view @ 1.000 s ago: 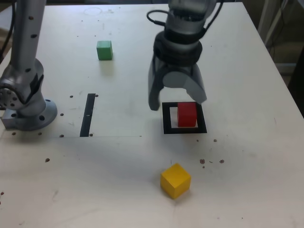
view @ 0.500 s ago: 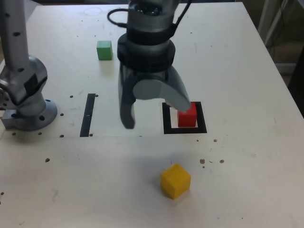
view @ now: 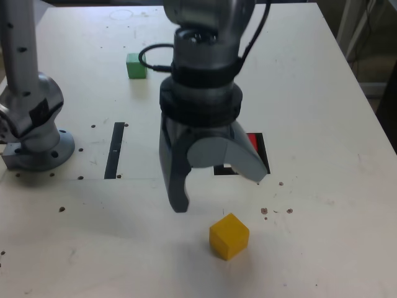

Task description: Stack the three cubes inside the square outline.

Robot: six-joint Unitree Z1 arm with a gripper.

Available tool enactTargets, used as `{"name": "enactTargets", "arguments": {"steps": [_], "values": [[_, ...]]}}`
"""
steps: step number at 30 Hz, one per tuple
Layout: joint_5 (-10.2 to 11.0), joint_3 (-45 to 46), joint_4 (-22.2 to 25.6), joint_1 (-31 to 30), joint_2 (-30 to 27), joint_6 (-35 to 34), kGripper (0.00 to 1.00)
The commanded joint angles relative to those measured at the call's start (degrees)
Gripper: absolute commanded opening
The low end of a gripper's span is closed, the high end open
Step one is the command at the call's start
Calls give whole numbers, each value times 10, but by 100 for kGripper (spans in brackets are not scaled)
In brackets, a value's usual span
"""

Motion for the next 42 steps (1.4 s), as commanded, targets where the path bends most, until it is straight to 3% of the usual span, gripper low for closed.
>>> {"name": "enactTargets", "arguments": {"steps": [1, 15, 33, 42], "values": [[0, 0, -1, -1, 8, -11, 99], [12, -44, -15, -6, 90, -45, 99], [-20, -72, -22, -9, 145, -49, 94], [-23, -57, -30, -8, 154, -48, 89]]}}
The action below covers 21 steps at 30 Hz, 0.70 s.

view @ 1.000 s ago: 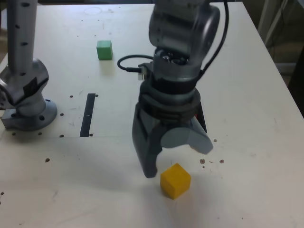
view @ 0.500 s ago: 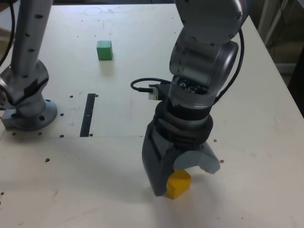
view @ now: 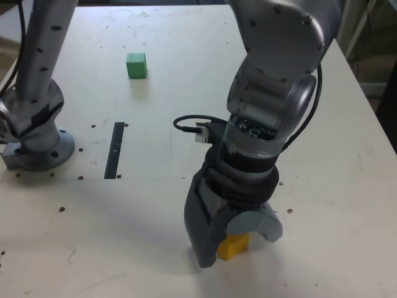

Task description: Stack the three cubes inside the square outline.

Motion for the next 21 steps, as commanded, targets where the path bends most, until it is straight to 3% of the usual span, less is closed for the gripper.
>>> {"name": "enactTargets", "arguments": {"steps": [1, 6, 15, 21], "values": [[-1, 1, -2, 2, 2, 0, 88], [-2, 11, -8, 7, 2, 0, 77], [8, 14, -23, 9, 2, -12, 45], [11, 13, -29, 10, 4, -12, 38]]}}
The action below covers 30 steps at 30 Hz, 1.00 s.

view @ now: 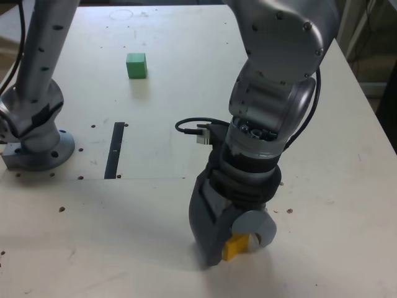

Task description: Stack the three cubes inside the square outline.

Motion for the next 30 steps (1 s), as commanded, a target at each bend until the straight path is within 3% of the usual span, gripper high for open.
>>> {"name": "enactTargets", "arguments": {"steps": [1, 6, 13, 19, 24, 30], "values": [[1, -1, -4, 1, 6, 1, 37], [4, -6, -9, 1, 13, 3, 29], [28, -28, 2, 1, 8, 6, 19], [58, -89, 83, 0, -3, 23, 12], [60, -140, 149, 4, -15, 92, 12], [55, -161, 172, 27, -34, 205, 12]]}}
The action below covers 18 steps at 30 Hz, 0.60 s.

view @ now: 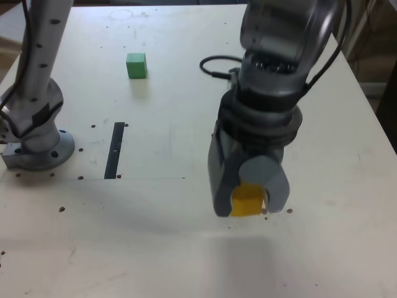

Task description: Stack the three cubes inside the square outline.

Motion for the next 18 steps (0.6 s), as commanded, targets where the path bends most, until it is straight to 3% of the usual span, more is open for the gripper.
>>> {"name": "enactTargets", "arguments": {"steps": [1, 5, 8, 12, 18], "values": [[1, -4, 7, 12, -10, 38, 12], [4, -18, 28, 38, -14, 123, 12], [18, -23, 48, 52, -21, 169, 12], [53, -13, 67, 64, -38, 191, 12], [73, 8, 74, 97, -53, 204, 12]]}}
